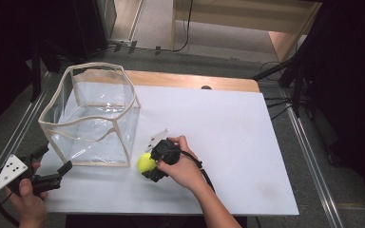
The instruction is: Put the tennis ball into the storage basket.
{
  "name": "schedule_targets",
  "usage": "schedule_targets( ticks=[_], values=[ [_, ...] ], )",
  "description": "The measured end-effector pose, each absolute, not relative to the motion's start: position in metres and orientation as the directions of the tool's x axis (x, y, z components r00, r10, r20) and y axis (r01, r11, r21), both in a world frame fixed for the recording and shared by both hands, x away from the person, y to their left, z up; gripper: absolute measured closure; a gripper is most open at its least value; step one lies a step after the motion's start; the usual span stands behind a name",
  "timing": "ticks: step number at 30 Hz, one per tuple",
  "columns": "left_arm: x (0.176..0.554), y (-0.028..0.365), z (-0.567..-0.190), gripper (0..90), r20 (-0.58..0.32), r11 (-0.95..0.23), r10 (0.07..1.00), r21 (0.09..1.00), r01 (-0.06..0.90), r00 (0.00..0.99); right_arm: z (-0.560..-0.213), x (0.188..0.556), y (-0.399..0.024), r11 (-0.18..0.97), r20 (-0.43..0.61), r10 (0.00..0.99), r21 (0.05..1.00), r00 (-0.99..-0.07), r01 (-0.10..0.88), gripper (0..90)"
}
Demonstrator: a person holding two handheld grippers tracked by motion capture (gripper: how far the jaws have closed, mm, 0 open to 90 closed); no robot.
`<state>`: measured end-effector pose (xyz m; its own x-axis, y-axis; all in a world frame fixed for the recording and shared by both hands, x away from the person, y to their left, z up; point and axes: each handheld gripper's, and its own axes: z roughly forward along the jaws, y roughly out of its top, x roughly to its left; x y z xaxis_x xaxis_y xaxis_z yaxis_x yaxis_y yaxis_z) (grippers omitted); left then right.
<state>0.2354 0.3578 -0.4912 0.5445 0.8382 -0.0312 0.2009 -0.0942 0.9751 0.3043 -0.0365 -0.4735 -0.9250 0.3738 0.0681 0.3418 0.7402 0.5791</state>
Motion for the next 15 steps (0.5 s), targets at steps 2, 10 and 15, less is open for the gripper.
schedule_targets(
  ticks=[2,10,15],
  values=[
    [0.235,0.358,-0.491,0.0,-0.032,-0.094,0.838,0.975,0.203,0.545,-0.474,0.305,-0.034,0.743,0.074,0.371,0.574,-0.926,0.343,5.6],
    [0.235,0.358,-0.491,0.0,-0.031,-0.095,0.838,0.975,0.201,0.544,-0.479,0.306,-0.025,0.758,0.077,0.360,0.556,-0.930,0.340,12.4],
    [0.235,0.358,-0.491,0.0,-0.031,-0.094,0.838,0.975,0.200,0.544,-0.482,0.306,-0.021,0.766,0.078,0.369,0.540,-0.926,0.350,13.3]
  ],
)
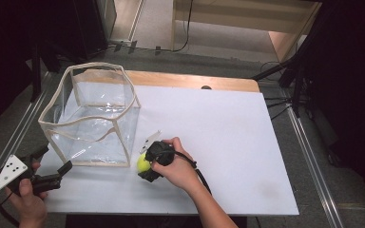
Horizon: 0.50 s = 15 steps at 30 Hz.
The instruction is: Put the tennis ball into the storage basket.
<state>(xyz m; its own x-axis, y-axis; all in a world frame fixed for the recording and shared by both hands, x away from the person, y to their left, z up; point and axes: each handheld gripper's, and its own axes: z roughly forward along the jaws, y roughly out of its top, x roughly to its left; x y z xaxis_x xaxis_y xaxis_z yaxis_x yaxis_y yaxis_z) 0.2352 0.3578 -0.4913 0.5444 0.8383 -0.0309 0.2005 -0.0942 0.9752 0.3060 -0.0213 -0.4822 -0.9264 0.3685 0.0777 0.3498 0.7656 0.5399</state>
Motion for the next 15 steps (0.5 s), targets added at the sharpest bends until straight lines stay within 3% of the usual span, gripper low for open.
schedule_targets(
  ticks=[4,15],
  values=[
    [0.2354,0.3579,-0.4913,0.0,-0.030,-0.095,0.839,0.975,0.200,0.543,-0.4836,0.3059,-0.0201,0.770,0.065,0.375,0.534,-0.925,0.350,21.6],
    [0.2354,0.3580,-0.4914,0.0,-0.034,-0.090,0.839,0.976,0.199,0.542,-0.4821,0.3047,-0.0194,0.779,0.076,0.353,0.528,-0.932,0.338,22.9]
  ],
)
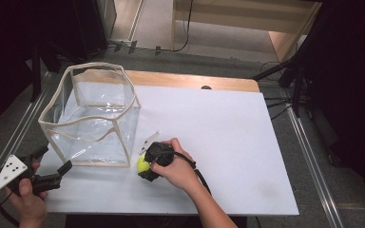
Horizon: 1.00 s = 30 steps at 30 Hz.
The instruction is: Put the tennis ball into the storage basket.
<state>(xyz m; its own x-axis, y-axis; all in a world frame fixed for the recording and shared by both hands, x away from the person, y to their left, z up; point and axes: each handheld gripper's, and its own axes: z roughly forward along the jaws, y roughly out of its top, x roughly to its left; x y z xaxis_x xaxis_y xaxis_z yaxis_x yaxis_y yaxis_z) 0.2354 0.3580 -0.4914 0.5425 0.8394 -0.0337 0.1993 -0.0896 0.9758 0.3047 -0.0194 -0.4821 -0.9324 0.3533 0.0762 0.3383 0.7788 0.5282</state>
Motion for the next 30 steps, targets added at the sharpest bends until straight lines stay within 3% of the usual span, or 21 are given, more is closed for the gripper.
schedule_targets(
  ticks=[30],
  values=[
    [0.235,0.359,-0.491,0.0,-0.045,-0.074,0.838,0.978,0.195,0.543,-0.444,0.318,-0.015,0.766,0.089,0.351,0.546,-0.932,0.340,23.0]
  ],
)
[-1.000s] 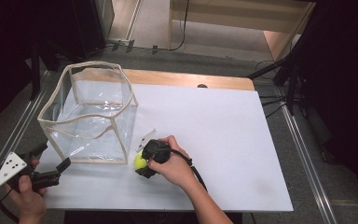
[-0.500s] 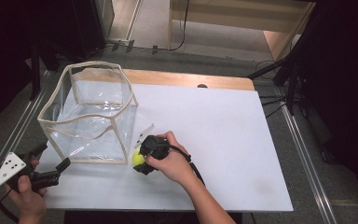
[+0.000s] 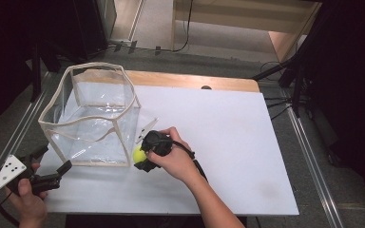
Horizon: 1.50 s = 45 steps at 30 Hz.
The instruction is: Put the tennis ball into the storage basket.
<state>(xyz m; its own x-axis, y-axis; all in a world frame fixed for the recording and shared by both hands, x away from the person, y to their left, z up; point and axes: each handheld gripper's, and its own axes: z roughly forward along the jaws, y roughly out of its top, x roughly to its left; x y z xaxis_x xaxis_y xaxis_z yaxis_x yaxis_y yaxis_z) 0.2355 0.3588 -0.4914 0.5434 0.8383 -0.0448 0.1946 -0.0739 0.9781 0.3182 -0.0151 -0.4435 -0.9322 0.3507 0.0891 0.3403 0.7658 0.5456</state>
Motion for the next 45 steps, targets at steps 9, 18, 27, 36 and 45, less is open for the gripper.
schedule_targets(
  ticks=[9,18,27,36,45],
  values=[
    [0.235,0.359,-0.491,0.0,-0.044,-0.076,0.837,0.978,0.196,0.546,-0.429,0.323,-0.016,0.762,0.090,0.345,0.554,-0.934,0.335,23.0],
    [0.235,0.359,-0.491,0.0,-0.042,-0.079,0.834,0.978,0.195,0.549,-0.415,0.326,-0.018,0.750,0.095,0.361,0.562,-0.928,0.349,23.0],
    [0.235,0.359,-0.491,0.0,-0.042,-0.079,0.835,0.978,0.195,0.549,-0.401,0.330,-0.018,0.747,0.098,0.363,0.564,-0.927,0.352,23.0],
    [0.235,0.358,-0.491,0.0,-0.043,-0.079,0.834,0.977,0.196,0.550,-0.391,0.333,-0.018,0.733,0.102,0.386,0.570,-0.917,0.372,23.0],
    [0.235,0.359,-0.491,0.0,-0.042,-0.079,0.835,0.977,0.196,0.549,-0.377,0.336,-0.021,0.727,0.104,0.375,0.584,-0.921,0.362,23.0]
  ],
)
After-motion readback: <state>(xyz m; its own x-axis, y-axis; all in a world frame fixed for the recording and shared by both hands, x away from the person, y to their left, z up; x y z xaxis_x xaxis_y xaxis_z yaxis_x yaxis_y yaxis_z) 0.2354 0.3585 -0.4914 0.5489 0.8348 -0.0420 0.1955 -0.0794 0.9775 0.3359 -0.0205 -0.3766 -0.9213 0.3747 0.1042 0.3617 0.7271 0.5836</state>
